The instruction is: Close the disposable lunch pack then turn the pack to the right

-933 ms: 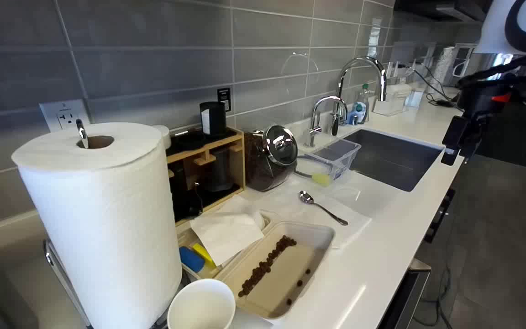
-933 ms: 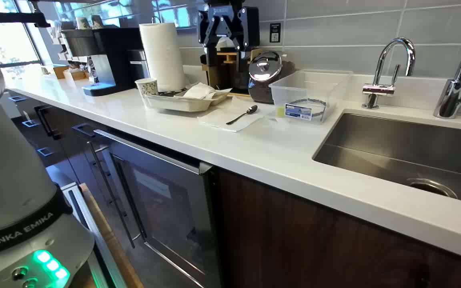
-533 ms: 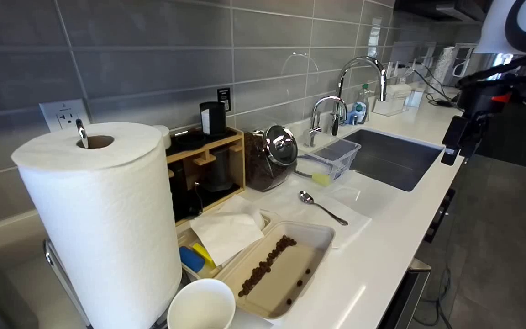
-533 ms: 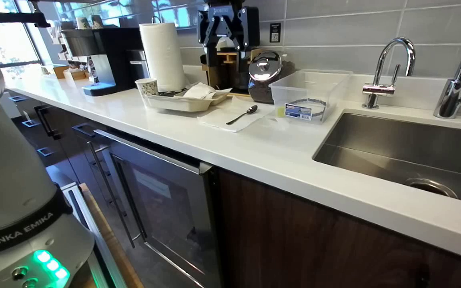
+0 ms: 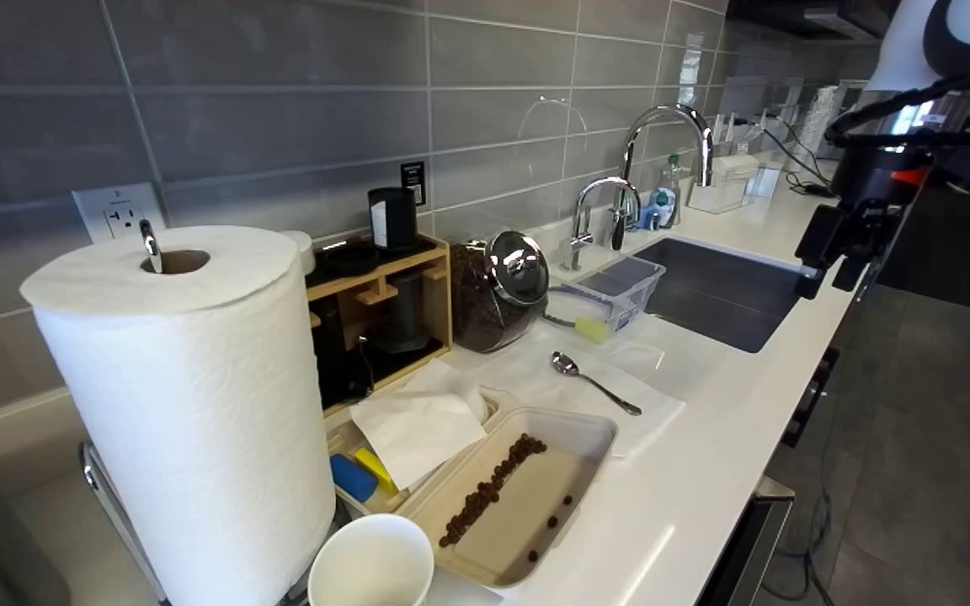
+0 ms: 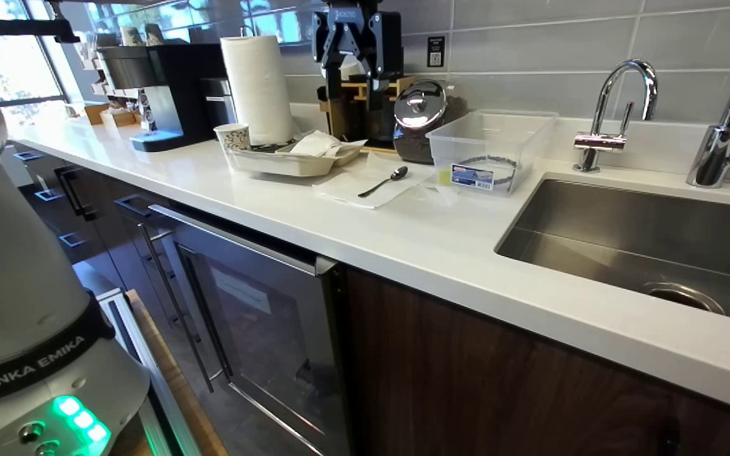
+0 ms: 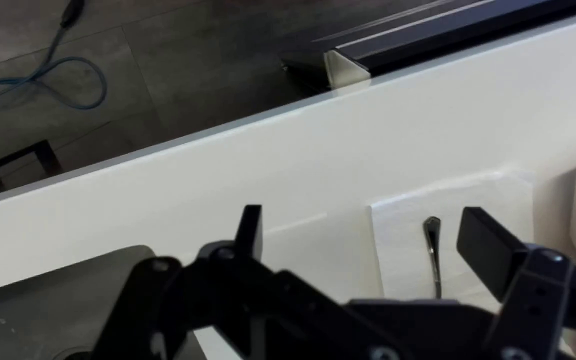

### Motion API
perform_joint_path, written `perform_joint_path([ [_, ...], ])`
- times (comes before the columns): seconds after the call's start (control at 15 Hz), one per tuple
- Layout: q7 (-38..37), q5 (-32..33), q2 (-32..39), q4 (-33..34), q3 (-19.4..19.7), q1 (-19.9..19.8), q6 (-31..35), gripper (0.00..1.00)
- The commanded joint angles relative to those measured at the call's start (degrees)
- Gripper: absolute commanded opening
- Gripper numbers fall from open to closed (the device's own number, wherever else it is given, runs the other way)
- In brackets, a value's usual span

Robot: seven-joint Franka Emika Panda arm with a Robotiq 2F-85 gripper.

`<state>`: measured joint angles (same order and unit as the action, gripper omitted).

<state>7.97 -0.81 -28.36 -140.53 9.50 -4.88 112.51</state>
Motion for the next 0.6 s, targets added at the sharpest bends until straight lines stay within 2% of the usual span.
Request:
perform_joint_path([
  [0.0,-7.6,-9.3,4.1,4.0,-3.3,3.0,1.1,1.00],
  [0.27,-16.2,-16.3,8.1,7.5,-7.9,5.1,4.5,1.00],
  [0.53,-21.7,-21.1,11.7,8.2,-11.4,7.2,7.9,1.00],
])
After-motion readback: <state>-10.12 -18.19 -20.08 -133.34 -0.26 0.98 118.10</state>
